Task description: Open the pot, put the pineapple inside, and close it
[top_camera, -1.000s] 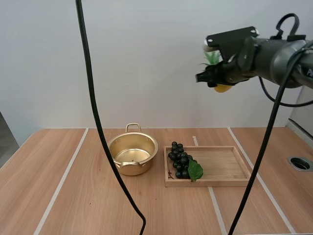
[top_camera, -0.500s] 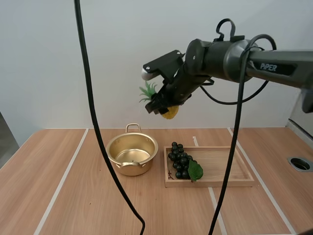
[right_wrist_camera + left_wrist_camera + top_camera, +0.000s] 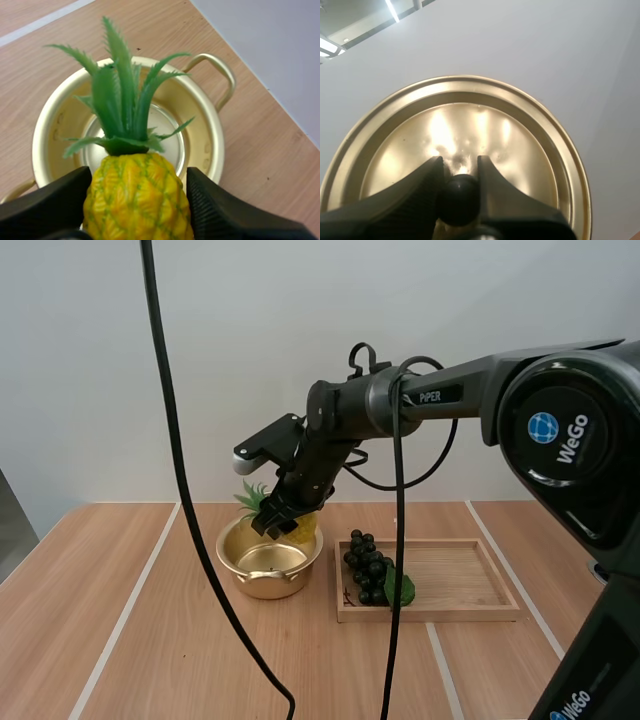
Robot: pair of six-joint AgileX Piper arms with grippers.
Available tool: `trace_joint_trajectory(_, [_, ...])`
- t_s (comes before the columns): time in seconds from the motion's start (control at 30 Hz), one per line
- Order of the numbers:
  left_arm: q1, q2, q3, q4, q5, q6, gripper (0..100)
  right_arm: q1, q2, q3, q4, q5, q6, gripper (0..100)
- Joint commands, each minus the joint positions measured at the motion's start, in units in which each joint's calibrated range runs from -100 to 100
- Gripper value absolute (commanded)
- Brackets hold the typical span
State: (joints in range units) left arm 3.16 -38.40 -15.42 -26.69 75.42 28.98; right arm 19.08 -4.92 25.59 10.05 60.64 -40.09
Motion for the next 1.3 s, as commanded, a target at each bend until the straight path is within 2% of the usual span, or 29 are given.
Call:
trace_joint_trajectory(0.0, [0.11,-0.38,-0.42,0.55,0.23,-0.56,0,0.53,0.55,-0.41,0.44,1.5,-0.55,0])
trace_joint_trajectory(0.3, [0.11,-0.38,-0.42,1.01,1.67,-0.56,0,0.71,2.94,-0.41,0.44,2.05,-0.55,0])
trace_joint_trajectory(0.8, [0.11,-0.38,-0.42,1.17,2.07,-0.56,0,0.71,10.76,-0.29,0.44,-2.54,-0.95,0])
trace_joint_trajectory(1.03, [0.11,-0.38,-0.42,1.16,2.74,-0.56,0,0.71,11.45,-0.29,0.23,-8.88,-1.69,0])
trace_joint_trajectory(1.27, [0.11,-0.38,-0.42,1.16,3.55,-0.56,0,0.71,13.02,-0.29,-0.73,-9.5,-1.69,0])
